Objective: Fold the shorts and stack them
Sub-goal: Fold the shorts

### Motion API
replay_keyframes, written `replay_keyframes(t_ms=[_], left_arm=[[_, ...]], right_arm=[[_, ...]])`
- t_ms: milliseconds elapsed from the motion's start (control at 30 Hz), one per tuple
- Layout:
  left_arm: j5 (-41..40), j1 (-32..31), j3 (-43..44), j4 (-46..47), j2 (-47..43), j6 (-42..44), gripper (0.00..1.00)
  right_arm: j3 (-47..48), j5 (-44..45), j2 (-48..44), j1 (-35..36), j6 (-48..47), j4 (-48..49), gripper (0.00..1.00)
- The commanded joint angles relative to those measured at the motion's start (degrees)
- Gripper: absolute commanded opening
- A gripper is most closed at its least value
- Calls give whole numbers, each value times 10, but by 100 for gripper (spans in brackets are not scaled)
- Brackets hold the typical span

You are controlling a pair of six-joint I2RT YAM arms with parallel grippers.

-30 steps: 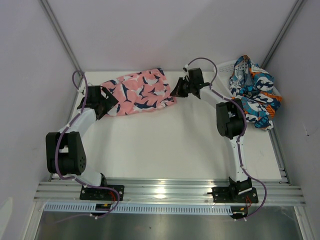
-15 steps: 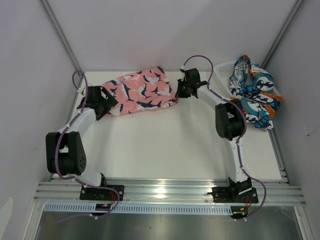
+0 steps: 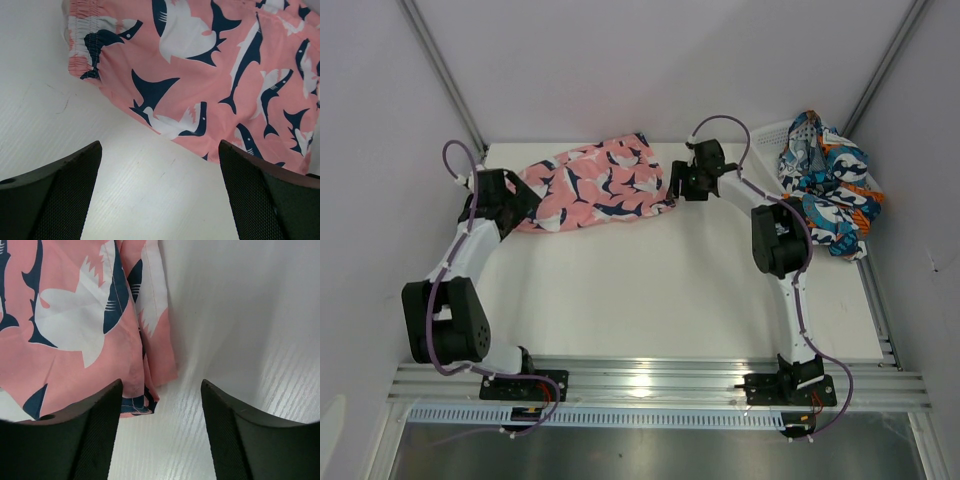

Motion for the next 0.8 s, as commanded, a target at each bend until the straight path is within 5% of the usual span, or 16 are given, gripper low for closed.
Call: replay_keyframes(t_ms=[0, 567, 633, 667, 767], left_arm=[[10, 0, -16, 16, -43, -2, 99], [6, 0, -16, 12, -39, 4, 99], [6, 0, -18, 12, -40, 3, 99], [6, 0, -17, 12, -41, 3, 99], [13, 0, -25, 18, -44, -1, 99]], right_arm=[[2, -47, -23, -9, 21, 31, 69], [66, -96, 68, -5, 37, 29, 64], [65, -97, 70, -6, 36, 24, 54], [62, -99, 66, -6, 34, 22, 35], [12, -86, 27, -6, 33, 31, 3]])
